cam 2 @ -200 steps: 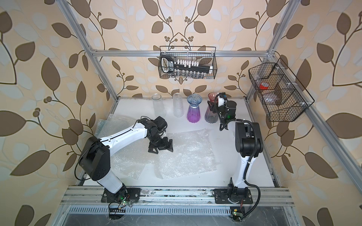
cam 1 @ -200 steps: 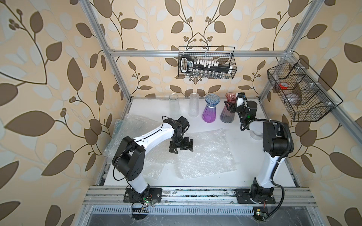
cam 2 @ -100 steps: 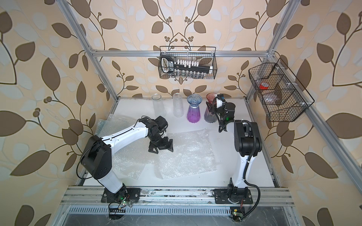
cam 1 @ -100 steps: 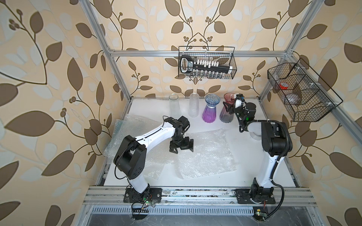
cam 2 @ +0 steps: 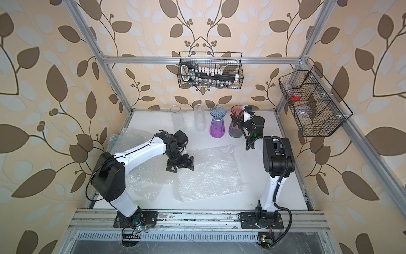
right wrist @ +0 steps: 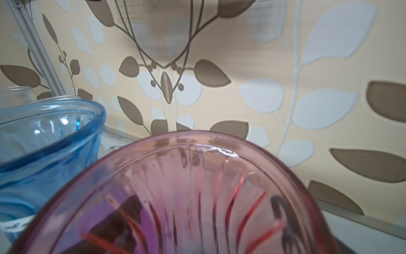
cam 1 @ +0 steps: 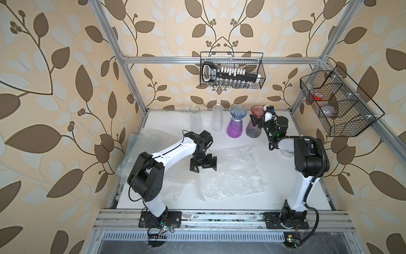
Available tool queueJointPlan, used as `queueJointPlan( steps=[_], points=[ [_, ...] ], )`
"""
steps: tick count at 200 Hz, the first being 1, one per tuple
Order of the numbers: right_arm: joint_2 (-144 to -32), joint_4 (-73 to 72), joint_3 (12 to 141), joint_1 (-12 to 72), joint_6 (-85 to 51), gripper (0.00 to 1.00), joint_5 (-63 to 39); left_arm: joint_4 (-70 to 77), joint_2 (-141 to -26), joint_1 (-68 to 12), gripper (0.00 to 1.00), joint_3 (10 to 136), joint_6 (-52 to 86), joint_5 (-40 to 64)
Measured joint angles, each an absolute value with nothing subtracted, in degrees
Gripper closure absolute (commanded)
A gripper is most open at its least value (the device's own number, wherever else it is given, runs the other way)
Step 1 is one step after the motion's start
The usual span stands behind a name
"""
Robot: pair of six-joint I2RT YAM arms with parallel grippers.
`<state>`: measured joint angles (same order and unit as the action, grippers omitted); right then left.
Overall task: Unwrap the vase from the bubble wrap
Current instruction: Place the vase at the center of the board.
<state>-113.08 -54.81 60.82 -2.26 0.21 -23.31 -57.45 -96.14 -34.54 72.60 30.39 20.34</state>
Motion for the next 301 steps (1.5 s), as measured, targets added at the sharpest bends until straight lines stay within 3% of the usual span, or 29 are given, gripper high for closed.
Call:
queueJointPlan(
  steps=[185, 262, 301],
  points=[
    [-96.2, -42.48, 48.38, -1.87, 6.07, 0.01, -20.43, -55.86, -93.1, -34.54, 0.01, 70.91, 31.73, 18.79],
    [-84.53, -20.58, 47.97, -1.45, 5.26, 0.01, -12.71, -58.48, -91.7, -34.52, 0.01, 65.36, 32.23, 11.79],
    [-77.43, -4.34, 48.1, 2.17, -0.75, 0.01, -7.6, -55.42, -89.65, -34.52, 0.1, 58.67, 34.65, 11.77]
  ],
)
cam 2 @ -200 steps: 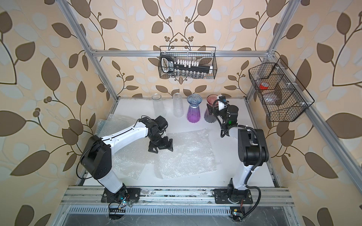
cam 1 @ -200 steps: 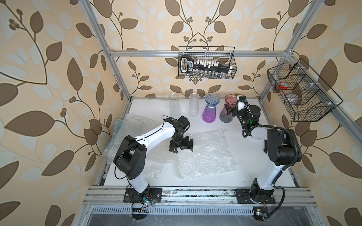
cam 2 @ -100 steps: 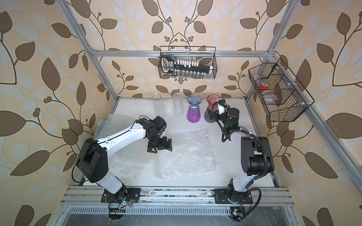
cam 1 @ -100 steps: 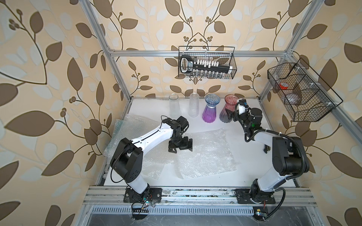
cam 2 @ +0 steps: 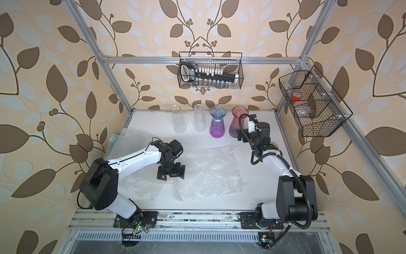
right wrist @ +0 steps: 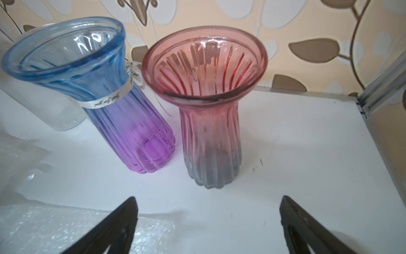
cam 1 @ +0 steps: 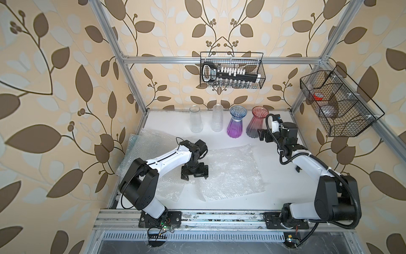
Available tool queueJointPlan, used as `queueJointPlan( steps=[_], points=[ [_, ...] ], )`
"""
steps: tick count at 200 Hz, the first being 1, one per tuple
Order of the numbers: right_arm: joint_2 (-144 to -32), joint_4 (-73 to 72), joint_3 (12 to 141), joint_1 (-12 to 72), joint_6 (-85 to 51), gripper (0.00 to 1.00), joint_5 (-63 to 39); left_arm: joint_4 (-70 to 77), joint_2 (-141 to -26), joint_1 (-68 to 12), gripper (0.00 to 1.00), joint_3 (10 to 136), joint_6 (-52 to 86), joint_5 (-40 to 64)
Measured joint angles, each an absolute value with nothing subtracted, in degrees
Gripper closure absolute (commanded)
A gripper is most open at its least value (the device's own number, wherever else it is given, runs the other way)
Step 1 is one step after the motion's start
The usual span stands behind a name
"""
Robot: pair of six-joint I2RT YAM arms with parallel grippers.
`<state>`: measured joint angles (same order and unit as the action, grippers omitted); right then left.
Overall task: Unwrap the vase from the bubble wrap
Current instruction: Place the vase at the center of the board, then pick up the bubble wrap from the center of the board.
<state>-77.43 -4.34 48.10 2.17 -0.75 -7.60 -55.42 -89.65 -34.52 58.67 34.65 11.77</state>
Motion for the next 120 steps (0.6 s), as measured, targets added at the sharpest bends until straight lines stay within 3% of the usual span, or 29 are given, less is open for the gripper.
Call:
queueJointPlan(
  steps=[52, 66, 84, 120],
  points=[
    [-64.75, 9.28, 47.05, 11.68, -6.66, 0.01, -5.98, -48.6, -90.32, -34.54, 0.41, 57.67, 36.01, 14.41],
    [-61.93, 11.6, 46.17, 12.32, -7.09, 0.01, -5.65, -47.77, -90.8, -34.54, 0.42, 57.67, 35.73, 14.72],
    [-59.31, 14.11, 45.15, 12.38, -7.38, 0.01, -5.06, -47.13, -91.02, -34.54, 0.56, 57.58, 35.42, 14.76],
    [-56.31, 16.36, 43.92, 12.38, -7.64, 0.01, -5.37, -46.68, -91.48, -34.54, 0.7, 57.52, 35.0, 14.68]
  ],
)
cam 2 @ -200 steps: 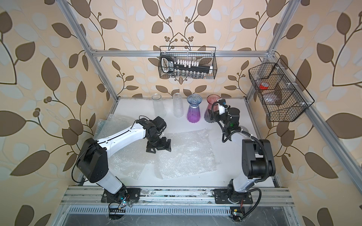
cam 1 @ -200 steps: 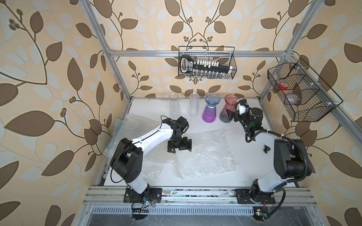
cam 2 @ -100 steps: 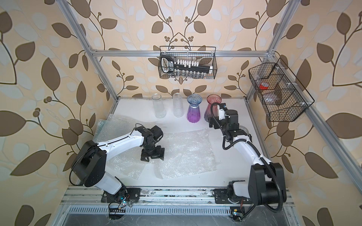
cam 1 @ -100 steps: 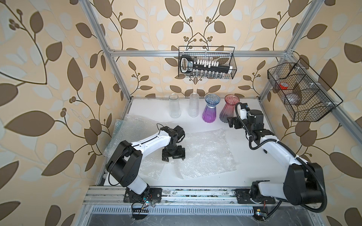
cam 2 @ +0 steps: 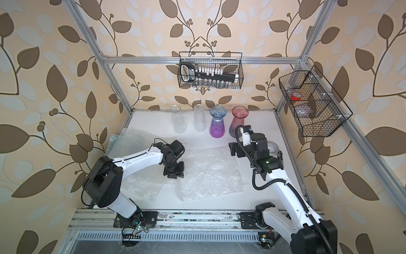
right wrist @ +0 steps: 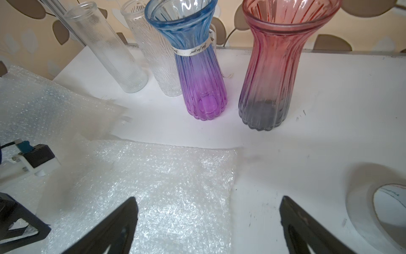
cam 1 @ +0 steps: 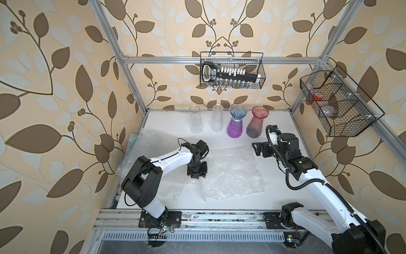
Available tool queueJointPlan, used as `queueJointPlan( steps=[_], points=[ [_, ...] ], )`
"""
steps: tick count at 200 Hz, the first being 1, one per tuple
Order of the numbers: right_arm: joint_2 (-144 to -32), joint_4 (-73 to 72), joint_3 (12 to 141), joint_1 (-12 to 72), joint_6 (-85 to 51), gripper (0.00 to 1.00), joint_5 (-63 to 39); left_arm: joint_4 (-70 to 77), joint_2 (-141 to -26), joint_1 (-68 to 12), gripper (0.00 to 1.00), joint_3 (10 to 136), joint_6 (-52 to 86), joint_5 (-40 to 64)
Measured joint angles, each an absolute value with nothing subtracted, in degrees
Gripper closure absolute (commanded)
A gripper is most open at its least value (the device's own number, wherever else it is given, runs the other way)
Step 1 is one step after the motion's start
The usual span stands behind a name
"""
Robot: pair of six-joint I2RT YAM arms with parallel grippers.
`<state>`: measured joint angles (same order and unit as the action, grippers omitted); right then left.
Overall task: Unwrap the vase from the bubble wrap
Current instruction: Pick up the bubble wrap from the center of the board.
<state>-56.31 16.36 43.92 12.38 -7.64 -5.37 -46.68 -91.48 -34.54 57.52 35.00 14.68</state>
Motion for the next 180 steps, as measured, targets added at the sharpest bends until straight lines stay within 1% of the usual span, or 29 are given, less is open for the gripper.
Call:
queueJointPlan(
  steps=[11, 33, 43, 56, 109, 150, 180],
  points=[
    [-55.7, 16.64, 43.9, 12.38, -7.77, 0.01, -5.52, -46.65, -91.48, -34.54, 0.78, 57.52, 34.98, 14.5],
    [-55.02, 16.53, 43.9, 12.38, -7.9, 0.01, -5.8, -46.63, -91.46, -34.54, 0.87, 57.52, 35.03, 14.46],
    [-54.92, 16.53, 43.9, 12.38, -7.84, 0.01, -5.8, -46.7, -91.46, -34.54, 0.94, 57.52, 34.7, 14.46],
    [-54.94, 16.56, 43.94, 12.38, -7.38, 0.01, -5.78, -46.78, -91.35, -34.54, 1.0, 57.52, 34.68, 14.46],
    [-56.88, 16.43, 46.63, 12.38, -5.69, 0.01, -5.91, -50.68, -86.74, -34.54, 1.0, 60.31, 34.24, 15.14],
    [-58.28, 15.66, 46.74, 12.38, -5.69, 0.01, -6.5, -58.65, -79.9, -34.33, 1.0, 67.42, 31.97, 13.39],
    [-59.48, 15.27, 47.0, 12.38, -5.3, 0.01, -6.92, -66.02, -77.91, -30.96, 1.0, 73.82, 29.54, 9.74]
  ],
)
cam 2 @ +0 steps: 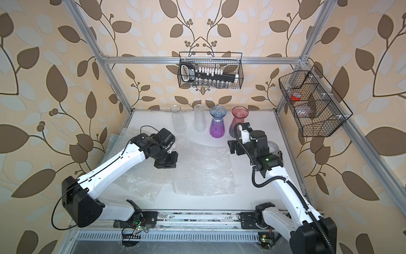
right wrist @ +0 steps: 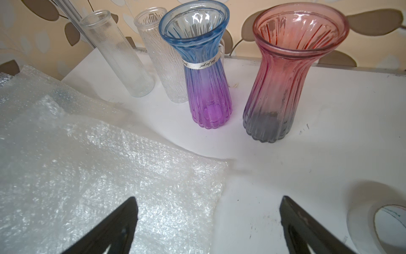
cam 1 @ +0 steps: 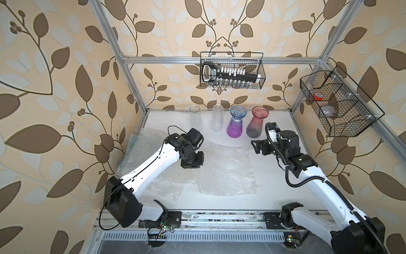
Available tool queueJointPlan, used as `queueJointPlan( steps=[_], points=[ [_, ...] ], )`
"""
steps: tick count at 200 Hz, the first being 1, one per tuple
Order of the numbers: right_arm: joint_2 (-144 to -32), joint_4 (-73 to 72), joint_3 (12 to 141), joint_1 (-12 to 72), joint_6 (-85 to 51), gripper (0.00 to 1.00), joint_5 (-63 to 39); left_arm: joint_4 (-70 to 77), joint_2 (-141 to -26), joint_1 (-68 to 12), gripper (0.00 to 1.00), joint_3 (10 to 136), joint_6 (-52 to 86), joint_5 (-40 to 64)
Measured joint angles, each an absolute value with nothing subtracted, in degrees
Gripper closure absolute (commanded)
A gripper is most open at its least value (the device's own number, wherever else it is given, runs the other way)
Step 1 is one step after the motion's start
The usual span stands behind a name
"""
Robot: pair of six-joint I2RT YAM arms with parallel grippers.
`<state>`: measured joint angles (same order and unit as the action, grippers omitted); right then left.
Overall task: Unwrap the vase from the bubble wrap
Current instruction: Pick up the bubble wrap from the center of the board, then place the bubble wrap at the center of the board.
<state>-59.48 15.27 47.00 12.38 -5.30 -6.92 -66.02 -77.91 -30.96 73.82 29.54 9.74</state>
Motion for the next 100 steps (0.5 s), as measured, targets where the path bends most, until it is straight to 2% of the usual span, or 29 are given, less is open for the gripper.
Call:
queueJointPlan(
  steps=[49, 100],
  points=[
    [-60.84, 15.25, 48.49, 12.38, -4.67, 0.01, -7.86, -75.33, -77.52, -20.47, 1.0, 83.61, 24.25, -1.96],
    [-62.96, 16.23, 51.96, 12.49, -3.79, 0.01, -9.82, -76.88, -77.69, -8.97, 1.0, 88.79, 22.81, -14.31]
  ],
)
